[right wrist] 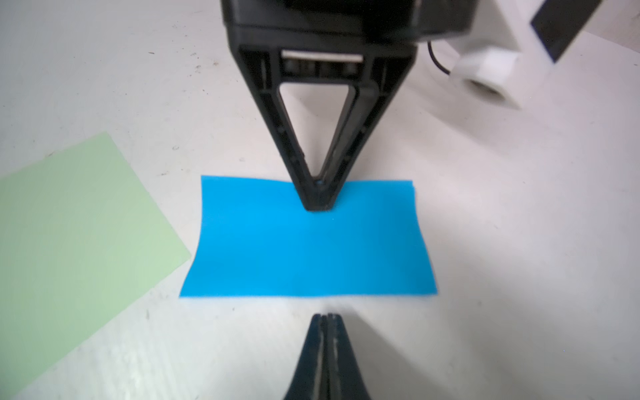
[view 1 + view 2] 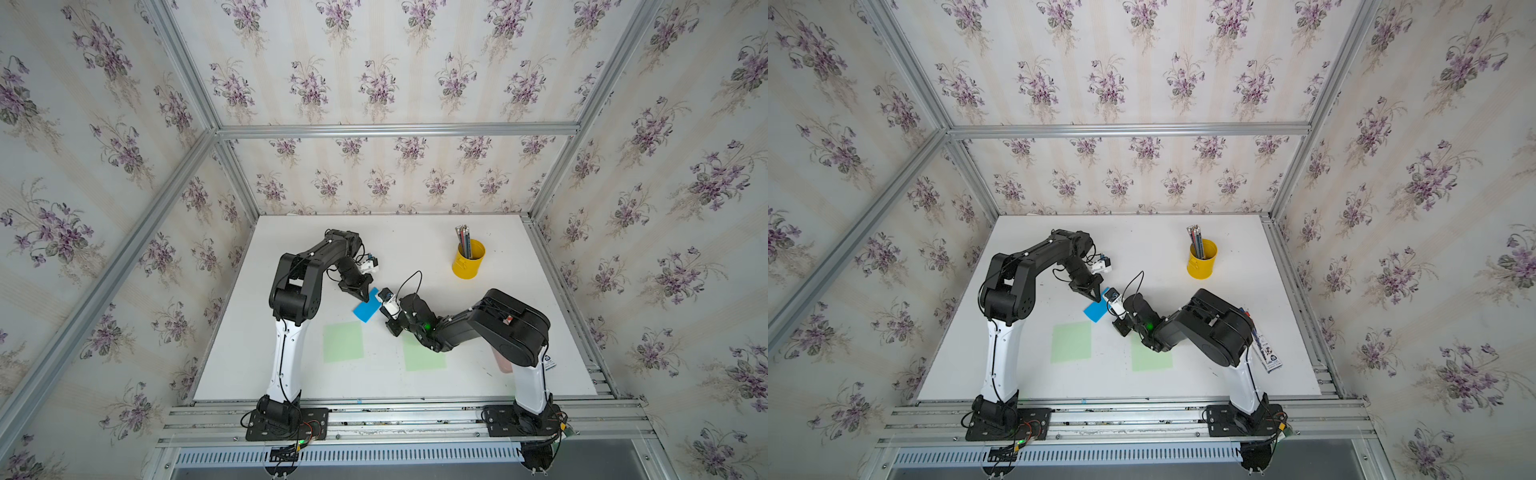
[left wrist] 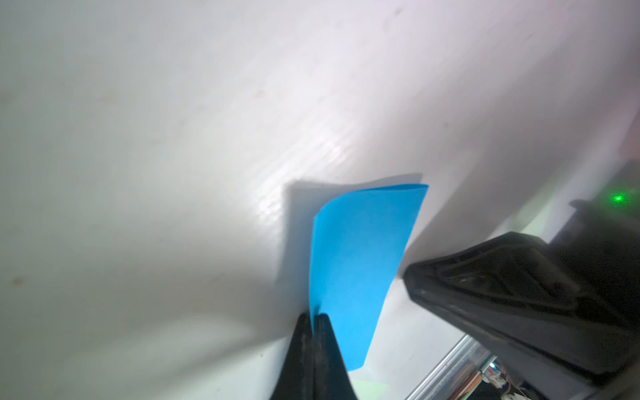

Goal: Fold the square paper along the opposite sides
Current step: Smooth out the paper at the center of the board.

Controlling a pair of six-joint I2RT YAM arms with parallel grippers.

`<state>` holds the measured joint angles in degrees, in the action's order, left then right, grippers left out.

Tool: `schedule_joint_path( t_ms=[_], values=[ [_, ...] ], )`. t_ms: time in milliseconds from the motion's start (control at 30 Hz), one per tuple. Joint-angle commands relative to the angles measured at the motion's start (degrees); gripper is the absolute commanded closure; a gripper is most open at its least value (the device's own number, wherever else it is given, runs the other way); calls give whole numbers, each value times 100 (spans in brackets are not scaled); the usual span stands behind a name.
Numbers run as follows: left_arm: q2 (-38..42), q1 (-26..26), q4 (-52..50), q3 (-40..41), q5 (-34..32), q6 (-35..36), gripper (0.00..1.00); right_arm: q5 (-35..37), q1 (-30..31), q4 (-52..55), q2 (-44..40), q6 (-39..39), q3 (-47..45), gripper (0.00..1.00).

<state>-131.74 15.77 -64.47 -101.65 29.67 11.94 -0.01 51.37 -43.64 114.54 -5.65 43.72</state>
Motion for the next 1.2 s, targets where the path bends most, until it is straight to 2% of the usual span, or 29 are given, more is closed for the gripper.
schedule_joint_path(
  t_ms=[0, 167, 567, 767, 1000, 1167],
  values=[
    [52, 5, 145, 40, -342, 47, 100, 123, 4, 1124, -169, -7, -138, 100],
    [111, 65, 188, 140, -319, 87, 100, -190, 20, 1230, -482, -102, 557, 100],
    [70, 67, 206, 125, -300, 64, 100, -485, 296, 1104, 433, -147, 1371, 100],
    [36, 58, 198, 80, -385, 28, 100, -243, 369, 1273, 525, -140, 1064, 100],
    [35, 29, 206, 50, -411, 0, 100, 42, 459, 1400, 244, -103, 521, 100],
    [26, 31, 241, 57, -392, -43, 100, 112, 455, 1523, -90, -305, 854, 100]
  ],
)
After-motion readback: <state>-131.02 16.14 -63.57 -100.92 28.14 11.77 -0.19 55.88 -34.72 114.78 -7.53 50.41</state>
